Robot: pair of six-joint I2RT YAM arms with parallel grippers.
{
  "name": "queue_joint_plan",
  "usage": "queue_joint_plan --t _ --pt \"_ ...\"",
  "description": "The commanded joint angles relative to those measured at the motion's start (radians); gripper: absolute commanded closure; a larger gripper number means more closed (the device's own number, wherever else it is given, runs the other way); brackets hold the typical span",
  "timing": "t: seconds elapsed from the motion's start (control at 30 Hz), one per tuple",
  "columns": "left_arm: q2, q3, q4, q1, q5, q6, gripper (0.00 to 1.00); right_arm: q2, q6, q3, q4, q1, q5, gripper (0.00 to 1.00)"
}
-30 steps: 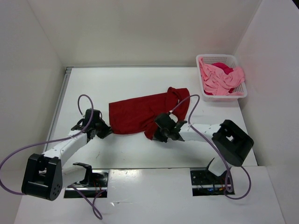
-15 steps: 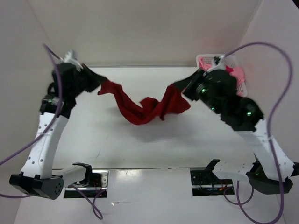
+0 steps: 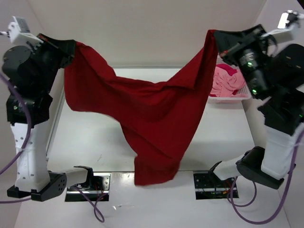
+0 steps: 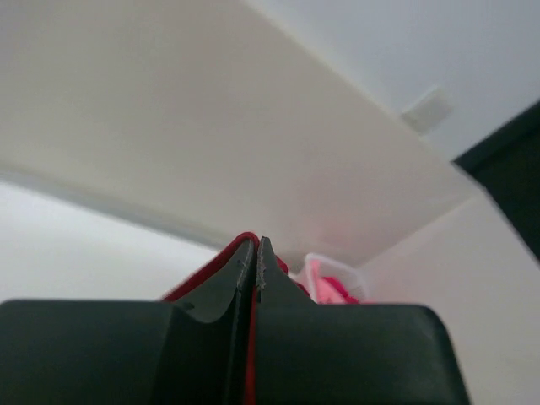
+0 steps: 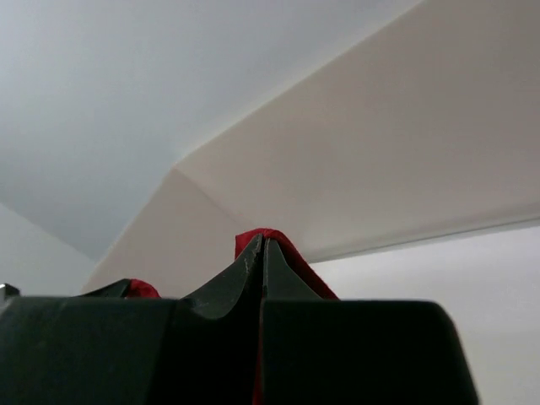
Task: Fold and stack the t-shirts
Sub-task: Flatten out the tshirt
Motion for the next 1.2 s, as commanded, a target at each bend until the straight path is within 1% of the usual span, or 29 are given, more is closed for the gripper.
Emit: queue_joint_plan --t 0.0,0.07,0.1,0.13,0.17,0.2,0.23,0.27,0.3,0.33,0.37,0.43,0.47,0.5,0.53,0.6,0.63,0.7,0.8,0.87,0.9,0.93,0.97,1.0,1.03,1.07,1.1,1.13,1.17 --pt "0.044 -0.123 -0.008 0.006 -0.08 0.044 1.0 0.101 -0.097 -0.085 0.087 -0.005 0.062 1.0" --pt "0.071 -0.204 0.031 0.015 -0.045 0.029 1.0 0.131 -0.131 -0.108 0.136 -0.005 0.083 1.0" --pt "0.103 -0.228 0.044 0.052 -0.011 0.029 1.0 0.178 -0.131 -0.108 0.136 -0.033 0.03 1.0" --pt "0.125 -0.251 0.061 0.077 0.033 0.012 1.0 0.201 -0.116 -0.108 0.156 -0.139 -0.053 1.0" --pt "0.151 -0.268 0.092 0.107 0.073 0.0 1.0 0.222 -0.101 -0.127 0.177 -0.177 -0.114 1.0" --pt "0.177 -0.29 0.116 0.136 0.163 -0.023 1.0 0.245 -0.101 -0.143 0.199 -0.209 -0.192 1.0" --pt "0.246 -0.304 0.141 0.194 0.214 -0.038 1.0 0.326 -0.092 -0.118 0.189 -0.299 -0.255 1.0" --pt "0.283 -0.304 0.156 0.218 0.301 -0.069 1.0 0.382 -0.05 0.002 0.164 -0.344 -0.323 1.0" --pt "0.35 -0.283 0.166 0.23 0.32 -0.078 1.0 0.443 -0.035 0.072 0.141 -0.382 -0.409 1.0" --pt "0.374 -0.231 0.179 0.242 0.331 -0.088 1.0 0.541 -0.019 0.133 0.13 -0.442 -0.443 1.0" --pt "0.413 -0.195 0.18 0.242 0.352 -0.101 1.0 0.568 0.031 0.186 0.154 -0.472 -0.484 1.0" --pt "0.449 -0.1 0.18 0.242 0.362 -0.111 1.0 0.58 0.088 0.209 0.199 -0.527 -0.591 1.0" --pt "0.463 -0.053 0.18 0.261 0.377 -0.121 1.0 0.58 0.109 0.224 0.245 -0.562 -0.61 1.0" --pt "0.473 0.025 0.18 0.27 0.409 -0.146 1.0 0.58 0.16 0.263 0.268 -0.584 -0.662 1.0" --pt "0.473 0.05 0.18 0.281 0.418 -0.158 1.0 0.58 0.192 0.281 0.292 -0.605 -0.693 1.0" --pt "0.448 0.06 0.218 0.322 0.458 -0.195 1.0 0.547 0.293 0.291 0.378 -0.669 -0.748 1.0" --pt "0.447 0.06 0.238 0.337 0.472 -0.206 1.0 0.53 0.322 0.277 0.411 -0.689 -0.805 1.0" --pt "0.421 0.06 0.264 0.38 0.497 -0.217 1.0 0.505 0.39 0.277 0.479 -0.738 -0.851 1.0" --pt "0.411 0.075 0.295 0.411 0.518 -0.244 1.0 0.481 0.433 0.286 0.521 -0.762 -0.929 1.0" --pt "0.4 0.087 0.281 0.411 0.5 -0.22 1.0 0.448 0.392 0.272 0.48 -0.762 -0.945 1.0" --pt "0.391 0.071 0.281 0.411 0.488 -0.22 1.0 0.43 0.364 0.24 0.412 -0.762 -0.954 1.0" --pt "0.382 0.046 0.281 0.411 0.488 -0.203 1.0 0.409 0.3 0.19 0.37 -0.753 -0.954 1.0" --pt "0.353 0.013 0.281 0.411 0.46 -0.18 1.0 0.379 0.26 0.037 0.338 -0.742 -0.943 1.0" --pt "0.334 -0.03 0.281 0.411 0.46 -0.18 1.0 0.28 0.222 -0.086 0.337 -0.725 -0.925 1.0" --pt "0.313 -0.143 0.319 0.411 0.449 -0.165 1.0 0.211 0.196 -0.239 0.43 -0.698 -0.911 1.0" --pt "0.273 -0.196 0.319 0.411 0.433 -0.14 1.0 0.144 0.183 -0.549 0.482 -0.697 -0.891 1.0" --pt "0.251 -0.25 0.319 0.411 0.432 -0.129 1.0 0.081 0.173 -0.676 0.513 -0.697 -0.88 1.0" --pt "0.231 -0.311 0.342 0.411 0.42 -0.129 1.0 -0.008 0.153 -0.861 0.514 -0.697 -0.864 1.0" --pt "0.19 -0.43 0.342 0.411 0.42 -0.114 1.0 -0.039 0.107 -0.939 0.489 -0.688 -0.847 1.0"
